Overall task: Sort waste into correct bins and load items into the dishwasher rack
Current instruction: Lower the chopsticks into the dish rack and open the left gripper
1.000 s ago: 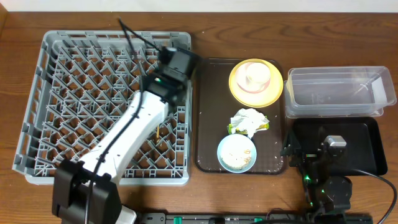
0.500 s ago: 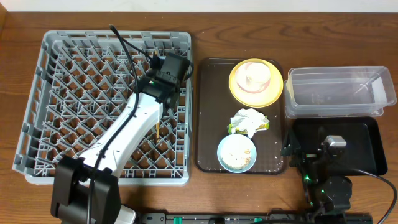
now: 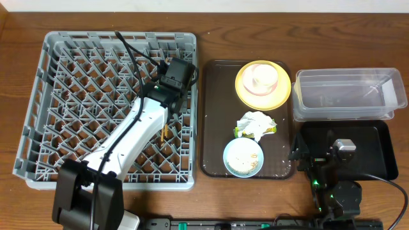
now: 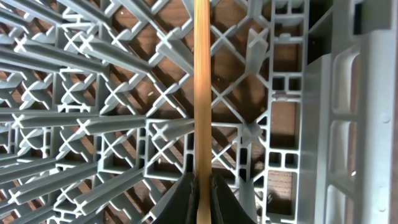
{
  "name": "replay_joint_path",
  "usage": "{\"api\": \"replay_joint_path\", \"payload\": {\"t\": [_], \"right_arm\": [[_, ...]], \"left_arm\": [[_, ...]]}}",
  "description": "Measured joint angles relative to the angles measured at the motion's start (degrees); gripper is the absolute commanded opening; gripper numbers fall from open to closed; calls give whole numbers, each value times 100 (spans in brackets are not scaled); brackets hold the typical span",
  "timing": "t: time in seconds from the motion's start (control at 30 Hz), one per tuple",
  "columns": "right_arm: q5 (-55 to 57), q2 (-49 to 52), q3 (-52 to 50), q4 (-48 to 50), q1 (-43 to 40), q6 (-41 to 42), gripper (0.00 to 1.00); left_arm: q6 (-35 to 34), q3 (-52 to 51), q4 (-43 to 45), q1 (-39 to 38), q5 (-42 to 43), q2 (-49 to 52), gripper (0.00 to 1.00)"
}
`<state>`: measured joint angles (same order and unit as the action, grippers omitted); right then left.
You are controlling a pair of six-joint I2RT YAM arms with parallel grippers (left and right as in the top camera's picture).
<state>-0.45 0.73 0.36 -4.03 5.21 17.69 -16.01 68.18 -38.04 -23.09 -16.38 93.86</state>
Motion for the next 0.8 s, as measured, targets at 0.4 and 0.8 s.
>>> {"api": "replay_joint_path", "payload": {"t": [0.4, 0.8], "right_arm": [[0, 0, 2, 0, 0, 2, 99], [0, 0, 2, 0, 0, 2, 99]], "left_arm": [[0, -348, 149, 0, 22, 0, 10], [35, -398, 173, 0, 92, 0, 25]]}}
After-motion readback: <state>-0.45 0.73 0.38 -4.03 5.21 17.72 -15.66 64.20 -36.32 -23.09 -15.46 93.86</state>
